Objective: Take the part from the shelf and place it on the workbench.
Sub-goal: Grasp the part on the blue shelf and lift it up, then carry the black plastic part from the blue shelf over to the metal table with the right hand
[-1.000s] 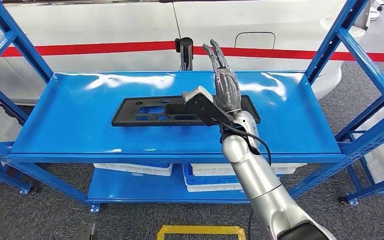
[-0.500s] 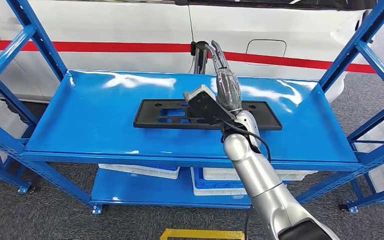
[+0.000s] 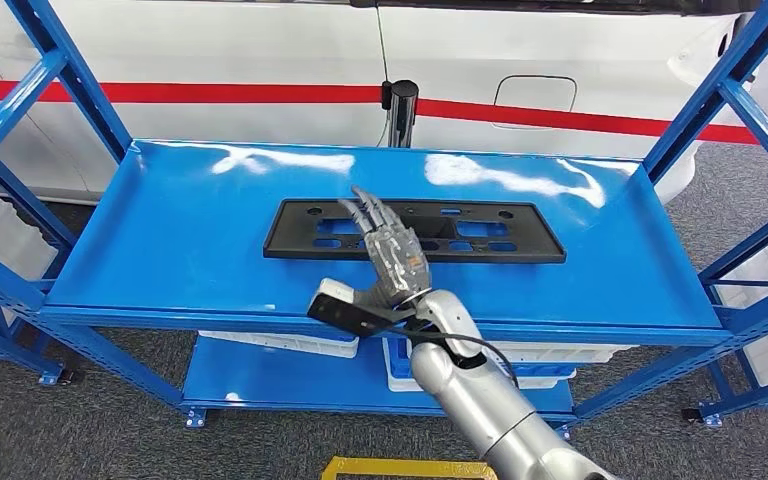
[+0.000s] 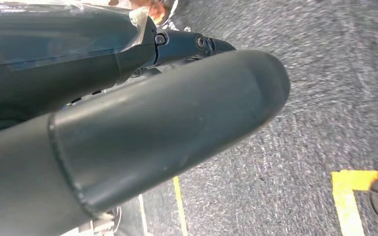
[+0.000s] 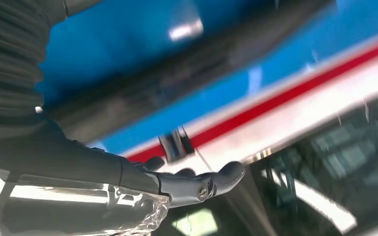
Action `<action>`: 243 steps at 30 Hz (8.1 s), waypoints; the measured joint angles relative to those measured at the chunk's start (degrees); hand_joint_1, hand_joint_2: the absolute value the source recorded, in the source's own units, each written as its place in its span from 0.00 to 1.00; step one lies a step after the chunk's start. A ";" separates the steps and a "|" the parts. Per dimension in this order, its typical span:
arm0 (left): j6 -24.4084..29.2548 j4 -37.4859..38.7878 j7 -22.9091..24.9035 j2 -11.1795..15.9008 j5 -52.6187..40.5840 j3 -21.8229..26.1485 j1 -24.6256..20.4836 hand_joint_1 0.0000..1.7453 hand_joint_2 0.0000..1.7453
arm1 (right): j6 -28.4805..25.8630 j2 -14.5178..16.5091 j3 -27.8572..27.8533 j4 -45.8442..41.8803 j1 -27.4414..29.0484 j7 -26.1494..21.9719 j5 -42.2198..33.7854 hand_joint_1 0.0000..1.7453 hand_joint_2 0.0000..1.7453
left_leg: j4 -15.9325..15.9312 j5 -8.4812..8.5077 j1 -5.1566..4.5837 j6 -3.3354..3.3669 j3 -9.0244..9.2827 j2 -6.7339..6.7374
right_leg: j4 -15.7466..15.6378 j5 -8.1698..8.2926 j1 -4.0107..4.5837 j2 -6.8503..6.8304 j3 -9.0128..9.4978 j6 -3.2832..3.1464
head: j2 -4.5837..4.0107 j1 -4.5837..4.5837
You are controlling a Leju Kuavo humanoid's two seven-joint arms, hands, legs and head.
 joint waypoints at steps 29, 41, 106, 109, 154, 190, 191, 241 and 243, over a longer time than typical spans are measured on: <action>-0.67 0.00 -1.11 -0.27 -2.62 -0.55 0.03 0.00 0.00 | -3.17 1.86 -4.35 4.23 1.67 5.02 8.92 0.00 1.00 | -0.15 -0.33 0.60 -0.58 0.51 0.09 | 0.11 -0.43 0.37 0.02 0.27 -0.33 | -0.01 0.01; -0.61 0.00 -2.07 -0.46 -4.36 -0.32 0.00 0.00 0.00 | -2.79 1.95 -8.47 5.26 2.13 9.21 19.40 0.00 1.00 | -0.16 -0.35 0.61 -0.60 0.52 0.10 | 0.11 -0.44 0.37 0.02 0.25 -0.33 | 0.01 0.01; -2.70 -0.13 -27.66 -3.01 -0.52 19.15 -0.21 0.00 0.00 | -13.42 -7.93 -7.93 -45.83 6.86 -1.93 3.00 1.00 1.00 | -0.12 -0.52 0.45 -0.64 0.54 0.04 | 0.09 -0.59 0.35 0.03 0.38 -0.20 | -0.01 0.00; -2.17 -0.13 -26.35 -3.01 -0.70 19.61 -0.24 0.00 0.00 | -12.87 -7.91 -7.85 -44.98 6.86 -1.96 0.78 1.00 1.00 | -0.10 -0.59 0.35 -0.52 0.53 0.02 | 0.08 -0.58 0.24 0.02 0.38 -0.18 | -0.01 -0.01; -3.76 -0.20 -23.20 -3.57 0.30 24.50 -0.89 0.00 0.00 | -9.21 -6.07 -13.30 -33.78 6.01 -9.23 -11.49 1.00 1.00 | -2.01 -0.42 -0.21 1.80 2.70 0.71 | 16.35 -7.12 0.27 -0.13 -7.39 -1.85 | -0.01 0.48; -4.26 -0.20 -23.21 -3.37 0.00 25.33 -1.10 0.00 0.00 | -9.16 -2.70 -13.73 -29.47 3.38 -9.16 -11.35 1.00 1.00 | -1.46 3.74 -0.35 0.50 -2.48 0.98 | 4.37 -4.71 0.30 -0.11 4.33 -0.25 | -0.01 0.78; -4.27 -0.21 -23.19 -3.37 0.00 25.34 -1.11 0.00 0.00 | -9.09 -2.62 -13.72 -29.43 3.30 -9.12 -11.36 1.00 1.00 | -1.39 4.33 -0.46 0.20 -2.79 0.97 | 1.29 -5.36 0.42 -0.03 6.09 -0.53 | 0.00 0.72; -6.28 -0.15 -22.91 -3.26 -11.08 22.06 -2.70 0.00 0.00 | -1.93 -2.83 -19.56 -22.62 6.61 -12.63 -22.08 1.00 1.00 | 0.14 -3.15 0.38 -0.04 3.77 0.32 | 3.38 0.11 0.43 -0.31 -3.65 -0.21 | 0.00 -0.36; -6.23 -0.13 -22.89 -3.33 -11.03 22.07 -2.61 0.00 0.00 | -1.93 -2.86 -19.34 -21.88 6.21 -12.59 -22.32 1.00 1.00 | -0.08 -1.76 0.25 1.18 2.25 0.48 | 8.31 -4.18 0.33 -0.26 -5.62 -0.85 | 0.01 -0.20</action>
